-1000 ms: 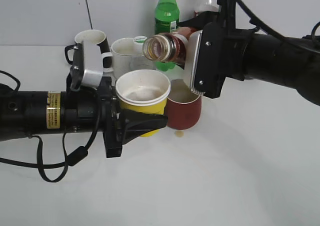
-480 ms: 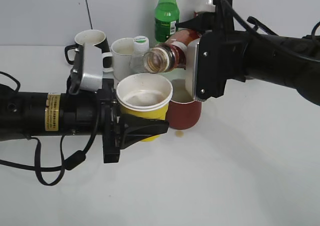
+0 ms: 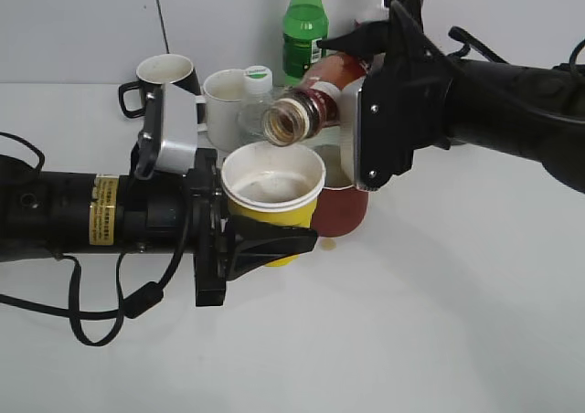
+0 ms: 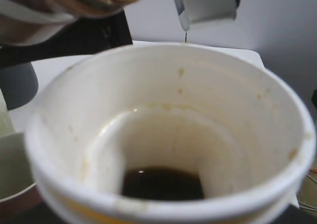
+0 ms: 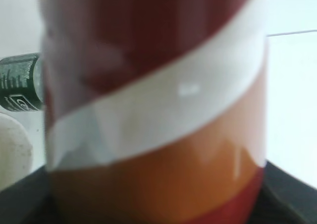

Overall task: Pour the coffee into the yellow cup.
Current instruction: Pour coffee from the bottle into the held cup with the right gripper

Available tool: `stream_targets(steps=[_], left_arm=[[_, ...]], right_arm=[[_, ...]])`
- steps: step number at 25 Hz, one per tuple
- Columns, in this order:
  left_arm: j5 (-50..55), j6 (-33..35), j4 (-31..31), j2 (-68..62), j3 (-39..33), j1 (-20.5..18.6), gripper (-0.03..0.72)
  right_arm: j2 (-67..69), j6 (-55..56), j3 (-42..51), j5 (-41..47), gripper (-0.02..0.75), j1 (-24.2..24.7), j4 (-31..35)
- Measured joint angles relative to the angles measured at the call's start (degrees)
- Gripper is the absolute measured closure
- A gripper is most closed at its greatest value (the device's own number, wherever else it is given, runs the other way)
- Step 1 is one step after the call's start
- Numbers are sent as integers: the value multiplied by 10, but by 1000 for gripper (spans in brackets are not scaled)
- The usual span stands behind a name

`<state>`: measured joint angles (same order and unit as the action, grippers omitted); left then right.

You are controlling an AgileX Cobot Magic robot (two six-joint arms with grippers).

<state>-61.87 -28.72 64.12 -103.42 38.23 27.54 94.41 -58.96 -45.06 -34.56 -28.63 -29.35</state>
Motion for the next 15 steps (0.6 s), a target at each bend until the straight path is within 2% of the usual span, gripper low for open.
stream_targets(steps=[15], left_arm=[[0, 0, 25, 0, 0, 0, 298]], right_arm=[[0, -49, 0, 0, 234, 0, 1]])
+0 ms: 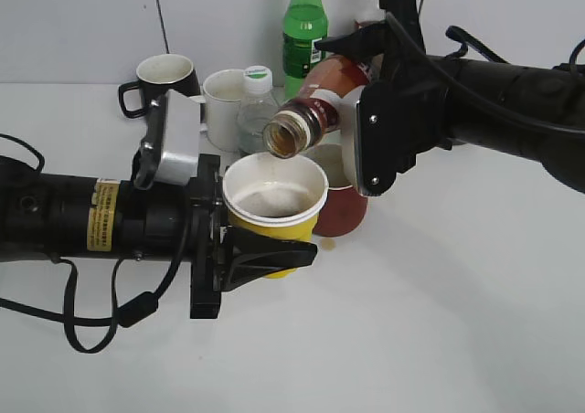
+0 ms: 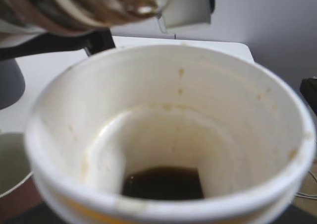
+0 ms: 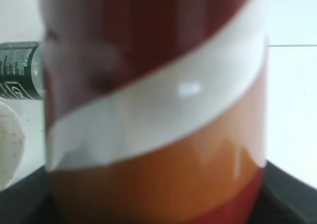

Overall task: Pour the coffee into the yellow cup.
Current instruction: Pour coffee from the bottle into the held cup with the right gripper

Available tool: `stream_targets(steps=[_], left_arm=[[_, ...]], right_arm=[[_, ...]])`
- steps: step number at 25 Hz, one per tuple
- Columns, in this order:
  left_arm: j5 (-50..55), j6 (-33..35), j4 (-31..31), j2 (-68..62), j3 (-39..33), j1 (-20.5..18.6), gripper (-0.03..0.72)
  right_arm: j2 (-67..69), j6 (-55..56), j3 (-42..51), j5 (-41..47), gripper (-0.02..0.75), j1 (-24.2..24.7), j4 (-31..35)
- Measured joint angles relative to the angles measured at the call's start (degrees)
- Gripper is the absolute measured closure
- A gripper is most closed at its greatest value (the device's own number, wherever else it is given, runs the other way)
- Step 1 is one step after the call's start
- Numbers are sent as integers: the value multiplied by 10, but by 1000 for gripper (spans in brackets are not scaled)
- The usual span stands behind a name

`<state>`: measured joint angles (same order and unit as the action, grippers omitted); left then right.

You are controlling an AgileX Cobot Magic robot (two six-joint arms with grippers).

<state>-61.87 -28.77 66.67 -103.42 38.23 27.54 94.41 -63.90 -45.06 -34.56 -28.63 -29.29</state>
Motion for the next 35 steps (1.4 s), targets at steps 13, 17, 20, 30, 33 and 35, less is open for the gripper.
stream_targets(steps=[13, 17, 20, 30, 33, 35], left_arm=[[-7, 0, 12, 0, 0, 0, 298], [-7, 0, 17, 0, 0, 0, 298], [-7, 0, 21, 0, 0, 0, 299], [-7, 0, 27, 0, 0, 0, 299], [-7, 0, 28, 0, 0, 0, 299], [-7, 0, 28, 0, 0, 0, 300]], right_arm=[[0, -28, 0, 0, 234, 0, 1], [0, -37, 0, 0, 234, 0, 1], [0, -44, 0, -1, 234, 0, 1], [0, -55, 0, -1, 234, 0, 2], [0, -59, 0, -1, 234, 0, 2], [0, -61, 0, -1, 234, 0, 2]])
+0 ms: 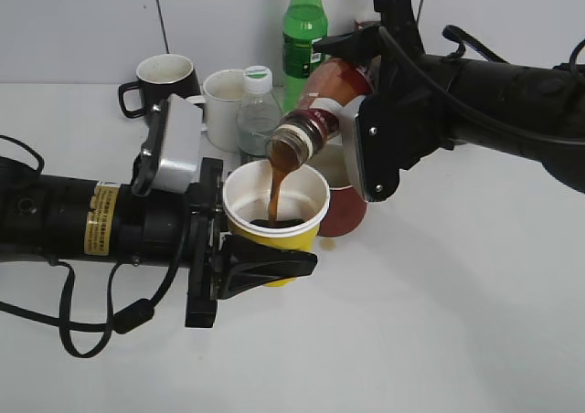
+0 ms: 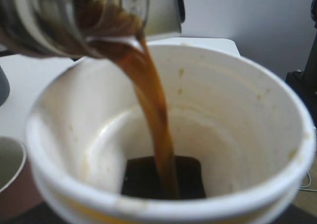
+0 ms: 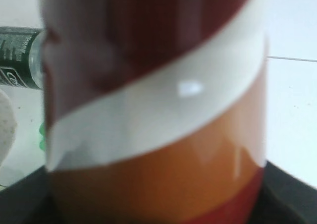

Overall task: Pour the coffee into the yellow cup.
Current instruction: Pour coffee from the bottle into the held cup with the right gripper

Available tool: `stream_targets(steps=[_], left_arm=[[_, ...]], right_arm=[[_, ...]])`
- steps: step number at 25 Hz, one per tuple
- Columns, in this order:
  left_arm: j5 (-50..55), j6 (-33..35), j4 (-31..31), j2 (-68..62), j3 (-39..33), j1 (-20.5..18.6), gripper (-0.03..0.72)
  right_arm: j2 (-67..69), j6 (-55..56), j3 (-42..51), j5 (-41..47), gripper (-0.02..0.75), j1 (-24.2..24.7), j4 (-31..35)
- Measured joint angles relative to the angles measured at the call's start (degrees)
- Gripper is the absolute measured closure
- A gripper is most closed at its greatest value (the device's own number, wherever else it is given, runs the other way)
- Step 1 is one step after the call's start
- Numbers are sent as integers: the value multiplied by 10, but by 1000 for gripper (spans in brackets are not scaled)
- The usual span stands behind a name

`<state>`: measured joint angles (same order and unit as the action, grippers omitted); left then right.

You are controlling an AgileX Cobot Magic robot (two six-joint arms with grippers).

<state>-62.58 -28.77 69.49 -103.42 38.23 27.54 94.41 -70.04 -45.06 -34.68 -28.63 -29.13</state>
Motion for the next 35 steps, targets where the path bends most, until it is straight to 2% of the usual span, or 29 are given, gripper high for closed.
stream_targets(steps=[35], left_arm=[[0, 0, 0, 0, 0, 0, 304]], right_arm=[[0, -27, 0, -4, 234, 0, 2]])
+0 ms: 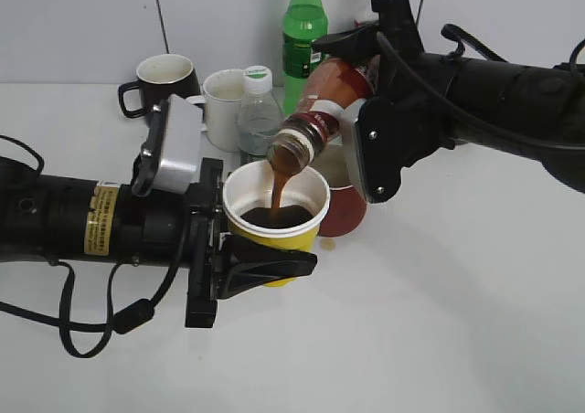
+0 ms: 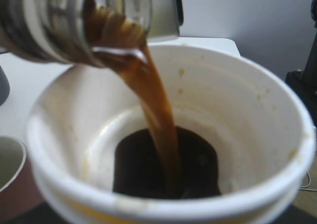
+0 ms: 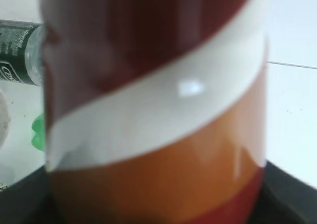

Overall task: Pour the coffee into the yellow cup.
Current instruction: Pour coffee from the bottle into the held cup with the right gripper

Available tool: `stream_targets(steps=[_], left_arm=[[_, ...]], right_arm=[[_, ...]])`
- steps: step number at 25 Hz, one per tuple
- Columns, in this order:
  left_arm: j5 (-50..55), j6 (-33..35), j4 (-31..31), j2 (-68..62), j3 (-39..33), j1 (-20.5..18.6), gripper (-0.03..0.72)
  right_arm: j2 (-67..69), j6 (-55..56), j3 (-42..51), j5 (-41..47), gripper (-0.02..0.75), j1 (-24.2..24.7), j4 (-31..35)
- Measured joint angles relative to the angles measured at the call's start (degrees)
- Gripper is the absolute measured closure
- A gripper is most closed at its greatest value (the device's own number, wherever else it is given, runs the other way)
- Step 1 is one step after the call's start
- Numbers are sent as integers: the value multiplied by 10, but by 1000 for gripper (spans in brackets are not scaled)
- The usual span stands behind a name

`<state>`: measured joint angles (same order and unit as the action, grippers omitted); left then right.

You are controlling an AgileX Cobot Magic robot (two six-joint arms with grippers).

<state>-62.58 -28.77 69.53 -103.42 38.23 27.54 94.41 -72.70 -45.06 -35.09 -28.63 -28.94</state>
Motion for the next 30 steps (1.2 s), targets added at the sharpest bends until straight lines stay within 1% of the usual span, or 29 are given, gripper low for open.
stream_targets(steps=[30], left_arm=[[1, 0, 0, 0, 0, 0, 306]], right_arm=[[0, 0, 0, -4, 234, 0, 5]])
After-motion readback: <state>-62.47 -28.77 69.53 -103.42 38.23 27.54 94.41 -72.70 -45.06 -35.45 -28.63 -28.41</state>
